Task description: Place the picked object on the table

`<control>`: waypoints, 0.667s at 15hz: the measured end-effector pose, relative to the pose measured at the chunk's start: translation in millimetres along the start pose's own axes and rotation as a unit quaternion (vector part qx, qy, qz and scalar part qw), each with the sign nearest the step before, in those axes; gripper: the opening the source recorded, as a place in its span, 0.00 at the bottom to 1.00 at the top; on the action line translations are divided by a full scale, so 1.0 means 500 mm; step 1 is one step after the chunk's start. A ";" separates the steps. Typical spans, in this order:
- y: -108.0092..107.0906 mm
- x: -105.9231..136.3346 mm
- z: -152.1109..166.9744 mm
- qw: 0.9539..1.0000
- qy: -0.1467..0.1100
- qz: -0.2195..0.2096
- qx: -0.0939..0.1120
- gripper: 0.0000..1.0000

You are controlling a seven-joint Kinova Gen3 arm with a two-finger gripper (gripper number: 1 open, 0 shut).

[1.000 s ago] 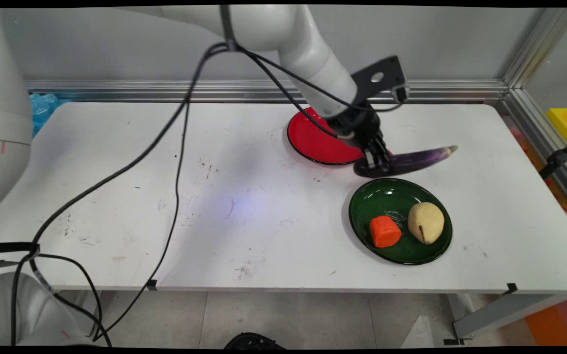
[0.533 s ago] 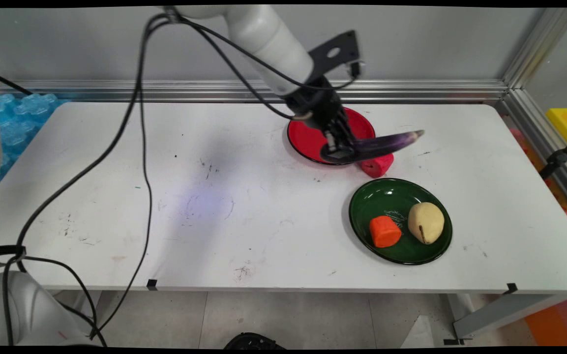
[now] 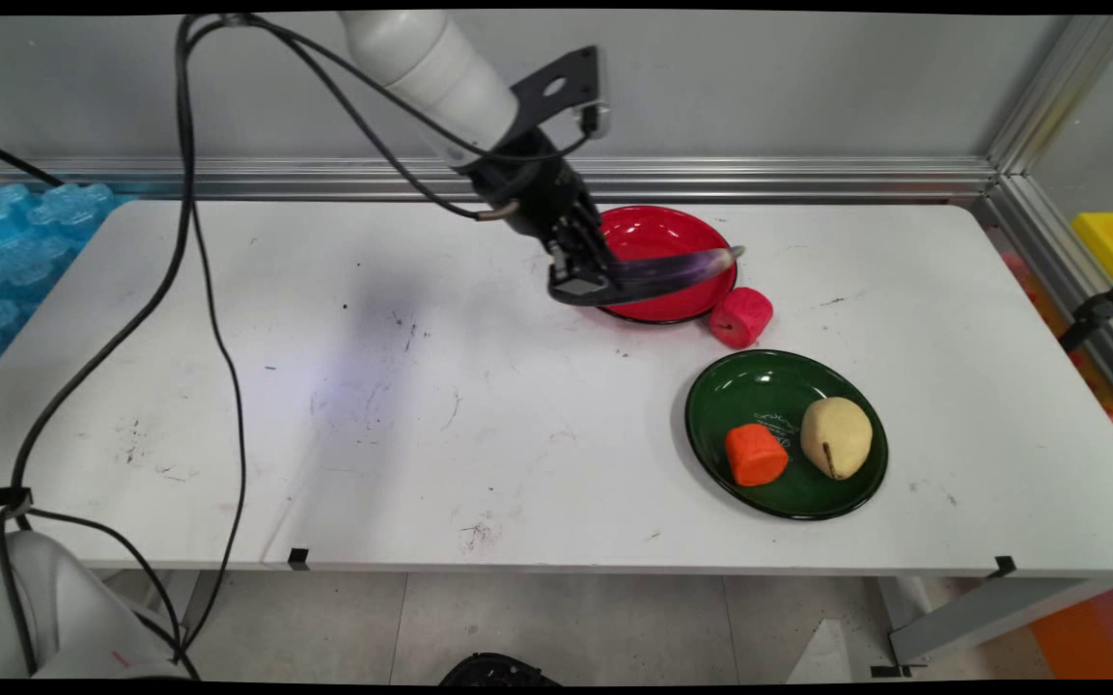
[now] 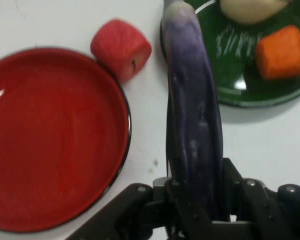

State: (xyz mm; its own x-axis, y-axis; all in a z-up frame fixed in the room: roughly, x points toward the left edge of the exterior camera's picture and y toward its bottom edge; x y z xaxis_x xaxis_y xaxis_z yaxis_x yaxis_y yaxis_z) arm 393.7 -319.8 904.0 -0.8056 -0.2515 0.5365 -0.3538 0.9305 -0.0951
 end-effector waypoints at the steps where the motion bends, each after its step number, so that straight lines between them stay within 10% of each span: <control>1: -0.004 -0.013 -0.001 1.000 -0.003 -0.001 -0.001 0.00; 10: -0.031 -0.105 0.053 0.999 -0.026 0.000 -0.020 0.00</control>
State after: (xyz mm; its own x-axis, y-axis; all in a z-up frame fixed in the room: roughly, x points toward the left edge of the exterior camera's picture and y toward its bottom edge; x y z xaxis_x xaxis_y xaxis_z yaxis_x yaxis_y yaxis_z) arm 428.9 -327.8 855.1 -0.8295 -0.2630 0.4928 -0.3342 0.9406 -0.0605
